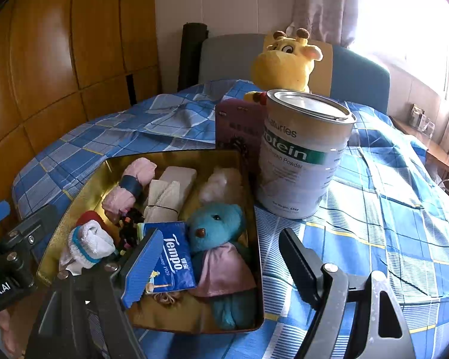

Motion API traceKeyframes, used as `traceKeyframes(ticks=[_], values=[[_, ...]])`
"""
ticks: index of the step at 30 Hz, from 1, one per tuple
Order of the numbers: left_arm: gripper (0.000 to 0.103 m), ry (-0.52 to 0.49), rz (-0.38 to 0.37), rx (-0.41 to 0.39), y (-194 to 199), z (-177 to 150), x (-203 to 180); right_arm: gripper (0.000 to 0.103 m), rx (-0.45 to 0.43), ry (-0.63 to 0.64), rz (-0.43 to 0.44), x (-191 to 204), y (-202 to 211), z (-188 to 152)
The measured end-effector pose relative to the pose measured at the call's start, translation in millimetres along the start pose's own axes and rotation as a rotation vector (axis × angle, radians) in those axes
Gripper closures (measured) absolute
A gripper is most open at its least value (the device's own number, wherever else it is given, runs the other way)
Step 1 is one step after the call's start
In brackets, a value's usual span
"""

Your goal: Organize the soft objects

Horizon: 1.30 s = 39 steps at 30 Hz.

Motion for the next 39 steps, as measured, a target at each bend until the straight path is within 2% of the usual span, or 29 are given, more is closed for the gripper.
traceKeyframes(ticks=[31, 35, 39], values=[[0.0, -0.016, -0.01, 0.004, 0.2, -1.9, -4.4, 0.022, 0.004, -0.009, -0.002, -2.1, -0.3, -1.3], [0.003, -0.017, -0.01, -0.004, -0.4, -1.4, -3.6, 0.022, 0.006, -0.014, -0.001, -3.1, -0.7, -1.9], [0.001, -0.008, -0.026, 0.007, -2.4, -0.6, -1.4, 0.022, -0.023, -0.034, -0.002, -8.4, 6.1, 2.1]])
Point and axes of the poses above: each gripper's, at about its wrist camera, not at the fingertips, and y roughly against the way its jaws point, x to its left, z to its top, the point moved 2 cm from there along -y, roughly the way its jaws point, and after that the axes turned 11 degrees about -y, right-handed, at the moved point
